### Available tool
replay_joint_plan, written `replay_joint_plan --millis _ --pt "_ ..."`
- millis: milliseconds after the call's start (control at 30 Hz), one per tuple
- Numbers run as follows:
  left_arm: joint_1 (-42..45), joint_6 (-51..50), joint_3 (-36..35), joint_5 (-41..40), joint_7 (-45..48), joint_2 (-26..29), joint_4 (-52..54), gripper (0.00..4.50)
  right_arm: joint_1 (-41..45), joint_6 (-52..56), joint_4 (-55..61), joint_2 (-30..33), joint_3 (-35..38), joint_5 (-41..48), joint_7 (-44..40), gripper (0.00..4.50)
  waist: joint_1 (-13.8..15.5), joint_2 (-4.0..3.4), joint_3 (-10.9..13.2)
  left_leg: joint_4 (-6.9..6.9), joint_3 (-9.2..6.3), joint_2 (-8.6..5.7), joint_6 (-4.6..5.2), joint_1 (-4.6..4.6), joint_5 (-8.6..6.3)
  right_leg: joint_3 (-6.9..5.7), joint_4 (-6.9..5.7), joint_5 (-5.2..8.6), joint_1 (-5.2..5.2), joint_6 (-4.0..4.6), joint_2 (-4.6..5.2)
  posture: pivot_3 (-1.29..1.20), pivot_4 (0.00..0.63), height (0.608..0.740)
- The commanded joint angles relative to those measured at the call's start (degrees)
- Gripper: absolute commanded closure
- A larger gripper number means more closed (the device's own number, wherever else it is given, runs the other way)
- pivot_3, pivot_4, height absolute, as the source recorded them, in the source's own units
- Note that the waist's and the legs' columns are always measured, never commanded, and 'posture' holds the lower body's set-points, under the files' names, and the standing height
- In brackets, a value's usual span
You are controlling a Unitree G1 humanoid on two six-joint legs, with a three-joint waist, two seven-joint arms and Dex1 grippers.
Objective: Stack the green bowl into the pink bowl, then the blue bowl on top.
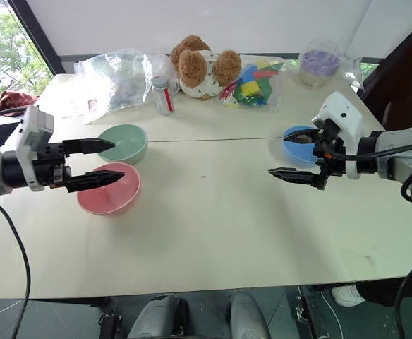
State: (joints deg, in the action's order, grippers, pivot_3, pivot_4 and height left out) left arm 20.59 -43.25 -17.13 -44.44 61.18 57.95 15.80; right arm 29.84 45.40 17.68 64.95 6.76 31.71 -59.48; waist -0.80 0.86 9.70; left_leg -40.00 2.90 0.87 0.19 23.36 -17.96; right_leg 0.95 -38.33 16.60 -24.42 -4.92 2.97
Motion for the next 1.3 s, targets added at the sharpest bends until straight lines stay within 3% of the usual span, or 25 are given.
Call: replay_joint_plan --millis 33,700,1033,1300 --pt "0.2 1.4 -2.5 0.1 0.2 0.8 0.4 0.0 2.4 -1.8 -0.7 -0.7 -0.4 -1.0 0.0 0.02 0.1 0.0 0.0 0.0 0.0 0.0 0.0 0.0 0.0 0.0 0.0 0.0 0.0 0.0 0.0 0.0 0.15 0.74" --pt "-2.7 0.9 -5.3 -0.6 -0.2 1.3 2.3 0.0 6.0 -3.5 -3.9 -3.3 -3.8 -3.7 -0.8 0.02 0.0 0.0 0.0 0.0 0.01 0.0 0.0 0.0 0.0 0.01 -0.01 0.0 -0.01 0.0 0.01 0.0 0.15 0.74" --pt "-17.8 18.6 -2.7 16.1 11.7 10.9 1.8 0.0 7.5 -4.6 -4.7 -4.0 -6.0 -4.8 -2.5 0.02 -0.1 -0.02 0.0 0.09 0.07 0.02 -0.01 0.0 0.0 0.02 0.03 0.01 -0.06 0.03 0.03 0.0 0.15 0.74" --pt "-13.9 28.9 10.4 26.6 10.2 5.6 -6.0 0.0 6.5 -4.0 -3.3 -3.9 -5.4 -5.1 -2.1 0.02 0.1 -0.03 0.0 0.07 0.1 -0.03 0.05 0.01 -0.03 -0.01 0.08 0.01 -0.02 0.02 0.1 0.0 0.15 0.74"
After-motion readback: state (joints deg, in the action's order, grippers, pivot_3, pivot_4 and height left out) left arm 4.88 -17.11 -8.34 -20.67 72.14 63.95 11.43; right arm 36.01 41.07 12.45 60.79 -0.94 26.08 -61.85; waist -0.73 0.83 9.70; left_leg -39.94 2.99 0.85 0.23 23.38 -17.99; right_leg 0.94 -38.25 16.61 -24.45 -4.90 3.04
